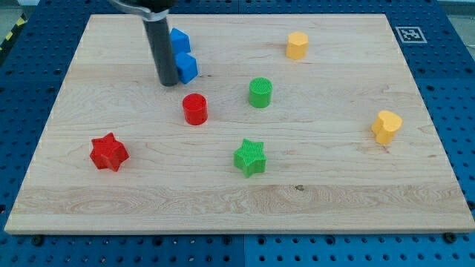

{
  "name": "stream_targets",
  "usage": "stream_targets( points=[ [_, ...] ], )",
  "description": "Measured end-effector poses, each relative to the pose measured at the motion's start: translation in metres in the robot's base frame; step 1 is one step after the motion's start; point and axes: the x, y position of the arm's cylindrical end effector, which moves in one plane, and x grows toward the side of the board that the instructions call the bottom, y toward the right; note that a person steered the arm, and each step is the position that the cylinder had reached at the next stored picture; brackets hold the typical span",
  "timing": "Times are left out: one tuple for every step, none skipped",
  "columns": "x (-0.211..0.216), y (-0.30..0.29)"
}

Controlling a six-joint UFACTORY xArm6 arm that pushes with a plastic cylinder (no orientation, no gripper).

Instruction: Move blue triangle right a bit

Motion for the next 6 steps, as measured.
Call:
stream_targets(
  points=[
    [-0.004,0.027],
    [-0.016,0.014],
    [-0.038,-0.037],
    [-0.088,-0.066],
    [-0.09,-0.032],
    [-0.089,0.005]
  ],
)
